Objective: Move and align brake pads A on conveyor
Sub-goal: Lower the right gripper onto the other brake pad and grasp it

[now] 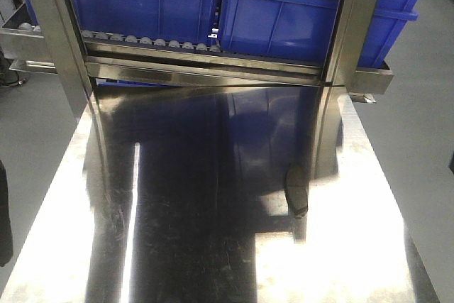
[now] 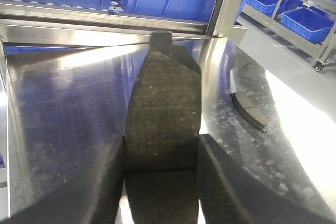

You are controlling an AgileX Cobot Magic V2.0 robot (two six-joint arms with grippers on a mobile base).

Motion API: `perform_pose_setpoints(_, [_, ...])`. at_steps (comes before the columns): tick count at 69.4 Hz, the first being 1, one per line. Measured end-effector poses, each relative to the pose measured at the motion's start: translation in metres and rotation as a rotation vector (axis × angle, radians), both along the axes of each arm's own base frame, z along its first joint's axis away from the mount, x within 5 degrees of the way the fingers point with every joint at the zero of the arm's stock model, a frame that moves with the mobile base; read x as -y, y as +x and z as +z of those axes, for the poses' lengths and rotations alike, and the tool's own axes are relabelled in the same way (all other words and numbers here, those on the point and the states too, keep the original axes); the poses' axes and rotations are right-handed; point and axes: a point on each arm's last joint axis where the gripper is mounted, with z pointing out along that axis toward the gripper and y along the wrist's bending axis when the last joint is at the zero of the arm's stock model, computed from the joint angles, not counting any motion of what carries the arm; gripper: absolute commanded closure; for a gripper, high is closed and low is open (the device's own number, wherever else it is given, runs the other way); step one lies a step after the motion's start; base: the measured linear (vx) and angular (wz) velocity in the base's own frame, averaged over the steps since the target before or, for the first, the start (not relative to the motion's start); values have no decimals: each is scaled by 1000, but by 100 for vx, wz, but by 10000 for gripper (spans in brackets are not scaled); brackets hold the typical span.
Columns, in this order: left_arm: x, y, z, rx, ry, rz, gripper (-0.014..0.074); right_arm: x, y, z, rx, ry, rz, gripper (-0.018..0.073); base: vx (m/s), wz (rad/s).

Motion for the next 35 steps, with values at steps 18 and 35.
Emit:
perform_pose_setpoints(18, [0,0,0,0,0,0,603,-10,67,13,-388,84,-12,144,0,0])
perform_pose_setpoints(35, [0,0,0,0,0,0,603,-19,134,-26,-791,46,-8,172,0,0])
